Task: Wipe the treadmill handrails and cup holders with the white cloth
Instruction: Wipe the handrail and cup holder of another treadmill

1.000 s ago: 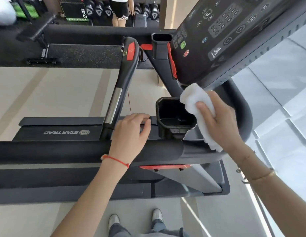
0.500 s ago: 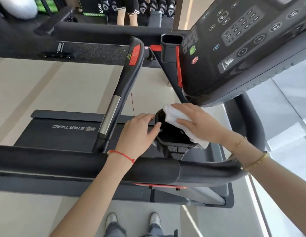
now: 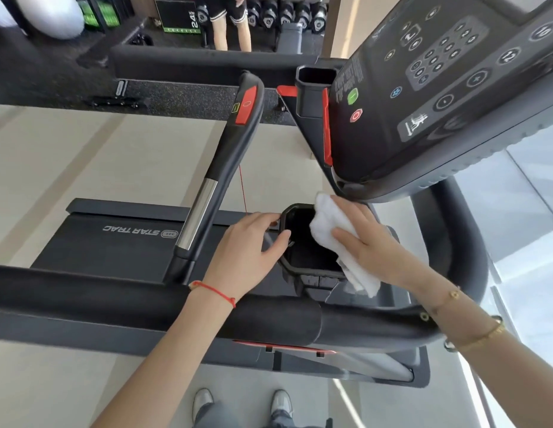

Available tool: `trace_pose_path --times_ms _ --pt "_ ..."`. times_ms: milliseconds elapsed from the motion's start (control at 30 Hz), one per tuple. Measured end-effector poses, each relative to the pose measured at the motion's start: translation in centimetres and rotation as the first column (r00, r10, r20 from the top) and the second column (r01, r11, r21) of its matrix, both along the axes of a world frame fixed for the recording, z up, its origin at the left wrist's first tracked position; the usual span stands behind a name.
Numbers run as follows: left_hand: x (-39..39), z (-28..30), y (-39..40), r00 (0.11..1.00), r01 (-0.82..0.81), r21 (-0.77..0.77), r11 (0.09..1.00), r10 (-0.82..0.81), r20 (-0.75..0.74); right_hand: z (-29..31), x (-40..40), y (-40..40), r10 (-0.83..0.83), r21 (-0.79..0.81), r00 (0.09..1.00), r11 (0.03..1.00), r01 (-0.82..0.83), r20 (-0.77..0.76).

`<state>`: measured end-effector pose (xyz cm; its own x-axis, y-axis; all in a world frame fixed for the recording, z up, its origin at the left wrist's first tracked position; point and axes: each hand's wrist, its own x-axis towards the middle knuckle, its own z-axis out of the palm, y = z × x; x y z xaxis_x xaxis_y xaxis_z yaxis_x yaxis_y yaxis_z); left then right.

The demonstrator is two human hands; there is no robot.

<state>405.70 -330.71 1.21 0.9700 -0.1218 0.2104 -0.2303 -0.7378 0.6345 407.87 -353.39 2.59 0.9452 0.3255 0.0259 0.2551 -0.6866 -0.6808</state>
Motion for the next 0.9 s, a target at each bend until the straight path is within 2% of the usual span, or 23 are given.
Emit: trace_pose_path --times_ms 33,100,267,333,500,733,900 --pt "0.0 0.0 0.0 1.000 0.000 -0.002 1.000 0.000 0.000 -0.2 -0.7 -0.3 -0.034 0.056 0.999 0.998 0.036 -0.040" --pt "0.1 -0.1 0.0 1.000 0.001 -0.002 1.000 -0.001 -0.004 -0.3 -1.1 -0.3 -0.051 0.062 0.998 0.997 0.054 -0.049" --pt "0.1 -0.2 -0.2 1.000 -0.009 -0.004 1.000 0.008 -0.015 0.5 2.0 0.9 0.038 -0.151 0.998 0.987 -0.046 -0.058" --pt "0.0 -0.1 -0.2 1.000 -0.004 -0.009 1.000 0.004 -0.008 0.8 2.2 1.0 0.037 -0.172 0.998 0.984 -0.046 -0.056" --pt "0.1 -0.1 -0.1 1.000 0.010 -0.017 1.000 -0.010 -0.006 0.0 -2.1 0.9 -0.157 -0.016 0.982 0.988 0.156 -0.105" --pt "0.3 -0.1 -0.1 0.999 0.034 -0.020 0.999 -0.035 -0.025 0.5 -0.1 1.8 -0.188 -0.062 0.978 0.981 0.183 -0.087" --pt "0.3 -0.3 -0.1 0.999 0.038 -0.027 0.999 -0.038 -0.024 0.6 -0.9 1.6 -0.235 0.014 0.957 0.971 0.241 -0.169"
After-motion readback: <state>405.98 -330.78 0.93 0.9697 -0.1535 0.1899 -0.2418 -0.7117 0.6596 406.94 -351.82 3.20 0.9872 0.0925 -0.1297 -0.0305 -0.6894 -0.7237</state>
